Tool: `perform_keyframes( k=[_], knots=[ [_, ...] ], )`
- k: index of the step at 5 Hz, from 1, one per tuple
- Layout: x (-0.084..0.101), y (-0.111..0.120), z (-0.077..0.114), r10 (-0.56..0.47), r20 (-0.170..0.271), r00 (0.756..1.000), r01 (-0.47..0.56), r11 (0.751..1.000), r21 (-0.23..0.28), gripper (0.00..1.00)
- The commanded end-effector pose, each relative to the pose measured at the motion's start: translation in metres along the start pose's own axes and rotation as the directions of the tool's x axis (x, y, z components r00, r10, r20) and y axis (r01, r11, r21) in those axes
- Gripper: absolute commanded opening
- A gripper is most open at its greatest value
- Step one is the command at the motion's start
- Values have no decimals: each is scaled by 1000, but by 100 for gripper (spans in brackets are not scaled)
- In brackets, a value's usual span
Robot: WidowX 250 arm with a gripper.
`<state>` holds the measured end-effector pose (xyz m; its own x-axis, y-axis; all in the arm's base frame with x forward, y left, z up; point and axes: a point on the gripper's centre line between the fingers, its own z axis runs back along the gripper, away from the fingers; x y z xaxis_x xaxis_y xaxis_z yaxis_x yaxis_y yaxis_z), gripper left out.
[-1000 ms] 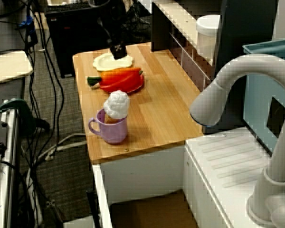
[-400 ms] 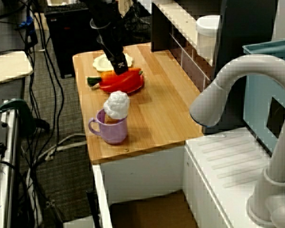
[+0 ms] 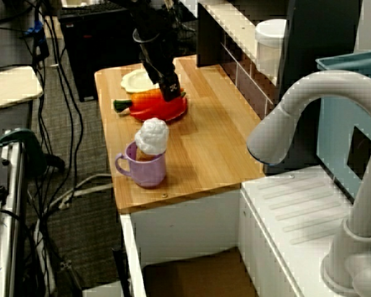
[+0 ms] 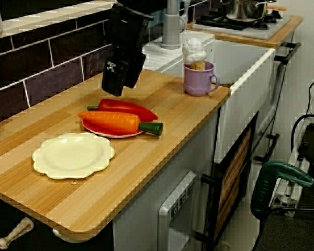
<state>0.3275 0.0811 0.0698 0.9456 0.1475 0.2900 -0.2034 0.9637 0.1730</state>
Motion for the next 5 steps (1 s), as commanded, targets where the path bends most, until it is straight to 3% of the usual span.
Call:
perform_keyframes(
  k=[1,5],
  knots=[
    [15,5,8,8,56,998,-8,1000,1,100],
    [0,-5,-5,29,54,998,-29,1000,1,100]
  ],
)
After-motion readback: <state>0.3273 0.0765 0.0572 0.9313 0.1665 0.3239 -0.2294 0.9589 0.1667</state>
